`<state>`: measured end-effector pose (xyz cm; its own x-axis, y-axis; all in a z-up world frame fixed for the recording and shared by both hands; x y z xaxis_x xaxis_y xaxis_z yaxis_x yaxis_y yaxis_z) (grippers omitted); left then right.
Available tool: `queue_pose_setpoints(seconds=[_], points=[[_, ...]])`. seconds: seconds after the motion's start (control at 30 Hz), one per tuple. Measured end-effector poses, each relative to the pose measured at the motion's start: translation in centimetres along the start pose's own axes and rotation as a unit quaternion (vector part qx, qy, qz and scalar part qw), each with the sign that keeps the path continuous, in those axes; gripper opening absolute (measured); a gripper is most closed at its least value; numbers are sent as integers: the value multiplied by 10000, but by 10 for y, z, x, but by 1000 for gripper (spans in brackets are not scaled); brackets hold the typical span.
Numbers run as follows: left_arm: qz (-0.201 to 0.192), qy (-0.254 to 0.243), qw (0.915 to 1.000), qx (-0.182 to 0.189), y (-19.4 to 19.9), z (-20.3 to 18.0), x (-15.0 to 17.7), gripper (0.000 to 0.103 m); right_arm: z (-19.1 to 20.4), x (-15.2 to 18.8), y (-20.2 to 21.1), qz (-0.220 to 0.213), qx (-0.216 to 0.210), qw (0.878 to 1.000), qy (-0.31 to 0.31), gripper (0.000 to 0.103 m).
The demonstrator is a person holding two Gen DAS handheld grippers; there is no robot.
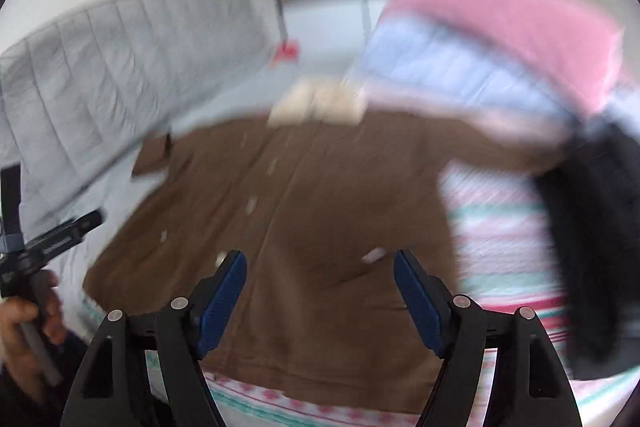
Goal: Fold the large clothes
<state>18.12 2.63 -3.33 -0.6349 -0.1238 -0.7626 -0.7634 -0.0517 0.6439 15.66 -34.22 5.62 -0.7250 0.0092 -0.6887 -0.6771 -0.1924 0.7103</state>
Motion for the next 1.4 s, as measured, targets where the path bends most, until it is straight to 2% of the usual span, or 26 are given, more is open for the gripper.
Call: queue_pose_setpoints(seconds=[0.03,0.1,0.2,0.23,0.3,0.37,0.43,0.5,0.53,0.6,0.67,0.73,0.77,0.8,0.83,0.9,1.0,1.07,1.13,1.23,1.4], points=[[128,-80,9999,-13,-15,-6,5,80,1,6,-26,349,-34,9994,-46,77],[514,-127,9983,-263,-43,-8,23,80,-7,22,-67,857,153,9962,-85,76],[1254,305,9909,-389,-82,13,57,81,-33,60,-109,1682,377,9847,-262,76],[1403,419,9885,-368,-89,18,65,81,-32,63,-111,1595,394,9863,-117,76],[1247,375,9905,-436,-89,19,69,81,-26,65,-111,1680,563,9839,220,77],[1261,264,9903,-511,-83,15,68,81,-24,60,-113,1799,546,9818,281,78],[1251,488,9905,-277,-73,10,61,81,-30,52,-112,1721,330,9845,-7,78],[1037,790,9914,103,-59,11,41,81,-32,30,-92,1267,-8,9915,-291,78],[898,833,9923,177,-51,8,29,81,-38,12,-79,945,-76,9948,-373,78],[597,753,9951,237,-38,-5,-1,81,-53,-16,-65,575,3,9968,-550,78],[502,571,9966,308,-32,-23,-26,81,-85,-46,-57,294,78,9947,-980,78],[498,430,9969,427,-34,-41,-55,81,-121,-67,-59,186,-103,9838,-1781,78],[470,373,9967,543,-35,-52,-70,81,-146,-76,-61,118,-178,9716,-2357,78],[426,336,9967,598,-39,-57,-81,81,-172,-82,-63,35,-72,9588,-2839,78],[352,290,9973,577,-42,-61,-90,81,-194,-86,-65,-84,34,9516,-3071,78],[130,203,9991,357,-55,-63,-103,82,-222,-95,-71,-208,223,9470,-3197,78],[54,97,9992,392,-84,-65,-103,85,-250,-92,-87,-157,468,9370,-3458,78],[371,23,9990,251,-114,-61,-89,86,-270,-86,-104,-75,624,9276,-3682,78],[642,52,9976,253,-134,-59,-81,86,-288,-87,-111,-7,851,9286,-3613,78],[781,45,9966,255,-148,-62,-77,86,-304,-90,-127,126,1139,9293,-3512,78],[948,-256,9951,140,-168,-67,-71,91,-332,-97,-148,80,1333,9167,-3766,78]])
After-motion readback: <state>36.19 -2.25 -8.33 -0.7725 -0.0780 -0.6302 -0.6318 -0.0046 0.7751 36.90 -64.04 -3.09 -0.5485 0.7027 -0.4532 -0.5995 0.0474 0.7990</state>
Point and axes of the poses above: each gripper's, at about its wrist camera, not at the fingertips, and y roughly against the way its jaws point, z to its left, x to its underside, the point moved 8 cm from there along -y, roughly the way its jaws point, and after that the axes turned 1 degree about x, right-handed, at the moved point
